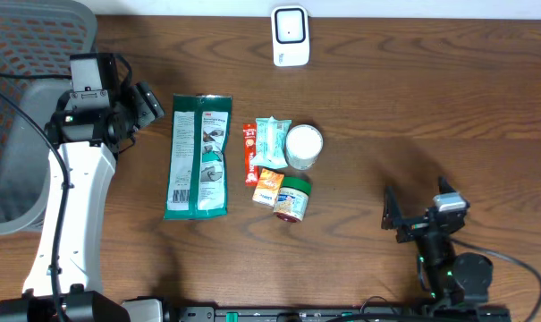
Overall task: Scan the item barcode
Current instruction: 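Move the right gripper toward the white-lidded cup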
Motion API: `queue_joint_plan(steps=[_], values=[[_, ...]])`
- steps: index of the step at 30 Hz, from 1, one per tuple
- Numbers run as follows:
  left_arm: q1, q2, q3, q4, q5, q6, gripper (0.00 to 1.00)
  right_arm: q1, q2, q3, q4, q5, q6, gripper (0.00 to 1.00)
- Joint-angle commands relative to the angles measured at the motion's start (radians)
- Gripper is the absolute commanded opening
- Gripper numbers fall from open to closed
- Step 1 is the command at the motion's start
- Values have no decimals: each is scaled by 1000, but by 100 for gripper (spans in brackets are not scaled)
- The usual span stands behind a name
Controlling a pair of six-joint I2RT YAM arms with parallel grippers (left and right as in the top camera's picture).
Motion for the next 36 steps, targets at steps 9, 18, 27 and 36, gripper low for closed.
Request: queue_joint_plan(steps=[9,18,27,36], values=[[3,4,8,-2,-9,10,86,2,586,883,-529,-161,96,99],[3,4,8,-2,-9,10,86,2,1107,1393,-1104,-233,93,99],[3,4,8,-2,-9,10,86,107,1386,1367,-1109,-346,126,1],[3,4,8,-2,-9,10,86,295,1665,1367,-790,-341,138,1]])
